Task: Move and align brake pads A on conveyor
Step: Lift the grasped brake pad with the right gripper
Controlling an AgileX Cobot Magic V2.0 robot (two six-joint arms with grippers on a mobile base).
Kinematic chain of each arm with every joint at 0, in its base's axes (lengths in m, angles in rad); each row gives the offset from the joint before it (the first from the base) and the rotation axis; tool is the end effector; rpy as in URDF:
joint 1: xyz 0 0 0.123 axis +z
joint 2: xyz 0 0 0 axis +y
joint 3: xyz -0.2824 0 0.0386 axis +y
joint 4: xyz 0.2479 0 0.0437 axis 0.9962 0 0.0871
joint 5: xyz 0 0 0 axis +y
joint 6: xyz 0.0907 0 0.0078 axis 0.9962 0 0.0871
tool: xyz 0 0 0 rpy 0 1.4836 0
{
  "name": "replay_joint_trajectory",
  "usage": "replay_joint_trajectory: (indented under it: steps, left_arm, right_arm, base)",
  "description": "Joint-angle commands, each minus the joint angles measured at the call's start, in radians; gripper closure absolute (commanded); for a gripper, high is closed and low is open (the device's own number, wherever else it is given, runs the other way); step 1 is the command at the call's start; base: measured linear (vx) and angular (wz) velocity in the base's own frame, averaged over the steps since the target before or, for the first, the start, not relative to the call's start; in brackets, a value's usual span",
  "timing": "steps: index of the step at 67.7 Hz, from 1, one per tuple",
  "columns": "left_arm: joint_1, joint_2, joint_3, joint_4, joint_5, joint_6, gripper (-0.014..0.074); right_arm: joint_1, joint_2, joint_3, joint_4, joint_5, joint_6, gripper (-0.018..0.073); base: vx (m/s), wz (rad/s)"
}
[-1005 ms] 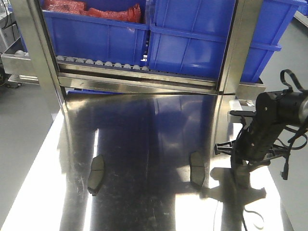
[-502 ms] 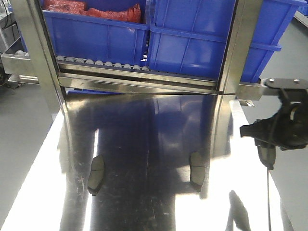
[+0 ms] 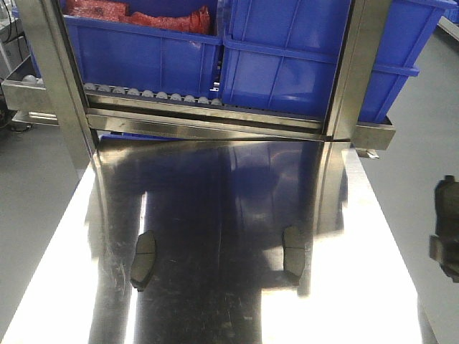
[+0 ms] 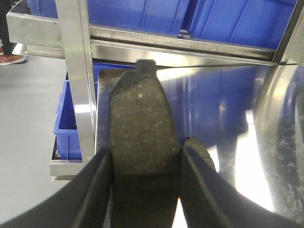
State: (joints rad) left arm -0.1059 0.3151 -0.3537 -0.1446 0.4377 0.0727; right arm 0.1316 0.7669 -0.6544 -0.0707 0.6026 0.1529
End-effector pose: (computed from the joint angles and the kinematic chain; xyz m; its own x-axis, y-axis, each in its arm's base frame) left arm 0.0750 -0.0136 0.2728 -0.3104 -0.0256 -0.9503 0.1455 0.9866 -0.0741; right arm 0.1475 0.0158 0.3089 -0.5882 0.0174 -0.8085 -0.0436 0.9976 0.0531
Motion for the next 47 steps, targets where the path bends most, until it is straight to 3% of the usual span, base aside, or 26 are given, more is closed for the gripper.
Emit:
replay_joint_trajectory:
  steps: [1,21,47]
  left_arm:
    - [-0.004,0.007,-0.029,-0.015,-0.099,-0.003,0.0603]
    - [-0.004,0.007,-0.029,-0.015,-0.099,-0.003,0.0603]
    - [-0.004,0.007,-0.029,-0.015,-0.099,-0.003,0.0603]
  right_arm:
    - [-0.001,-0.111,0.034,-0.005,-0.143,-0.006,0.0566]
    - [-0.001,-0.379,0.153,-0.002,-0.195,-0.004,0.0566]
    - [-0.001,-0.43,0.184,-0.011,-0.138,-0.009,0.0566]
  base:
    - [0.0,0.0]
    - [0.0,0.0]
    - [0.0,0.0]
